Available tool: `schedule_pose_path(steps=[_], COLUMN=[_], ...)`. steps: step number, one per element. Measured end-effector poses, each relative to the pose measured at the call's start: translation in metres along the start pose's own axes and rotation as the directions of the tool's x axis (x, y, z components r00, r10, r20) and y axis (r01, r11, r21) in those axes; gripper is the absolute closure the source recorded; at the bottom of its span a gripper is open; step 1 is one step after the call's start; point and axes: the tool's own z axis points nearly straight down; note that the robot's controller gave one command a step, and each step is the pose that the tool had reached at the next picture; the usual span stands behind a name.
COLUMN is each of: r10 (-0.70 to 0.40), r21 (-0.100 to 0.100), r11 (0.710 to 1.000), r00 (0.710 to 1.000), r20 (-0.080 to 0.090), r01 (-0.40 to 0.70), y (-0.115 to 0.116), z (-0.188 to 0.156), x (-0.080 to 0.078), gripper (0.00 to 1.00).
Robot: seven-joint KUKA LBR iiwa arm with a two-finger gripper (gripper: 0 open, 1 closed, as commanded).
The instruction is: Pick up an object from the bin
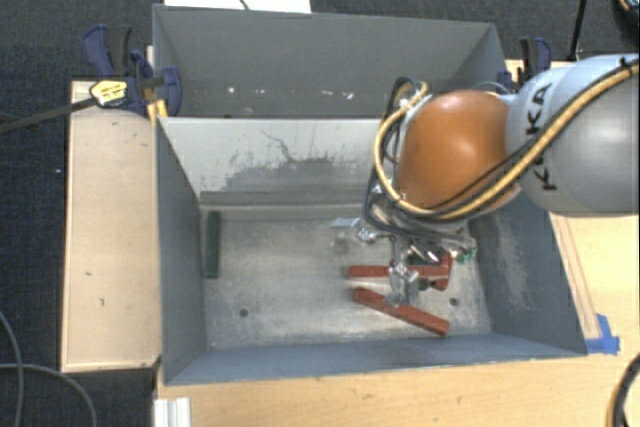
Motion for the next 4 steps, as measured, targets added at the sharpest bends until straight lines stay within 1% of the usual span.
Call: schedule_pose_path(steps=[1,2,3,4], r10=[0.417,0.418,0.42,0.424], r21=[-0.004,-0.003,-0.003,-0.004], r11=[0.909,0.908,0.907,0.906], r00=[0.909,0.908,0.907,0.906], r20=[-0.008,-0.003,-0.003,-0.004], r01=[-0.417,-0.418,-0.42,-0.424], y=[-0.0326,-0.0328,-0.0328,-0.0327], z=[0.06,0.0589,0.0589,0.059], x=[0.0151,0.0138,0.0138,0.0139], gripper=[0.0,1.0,0.0,1.0])
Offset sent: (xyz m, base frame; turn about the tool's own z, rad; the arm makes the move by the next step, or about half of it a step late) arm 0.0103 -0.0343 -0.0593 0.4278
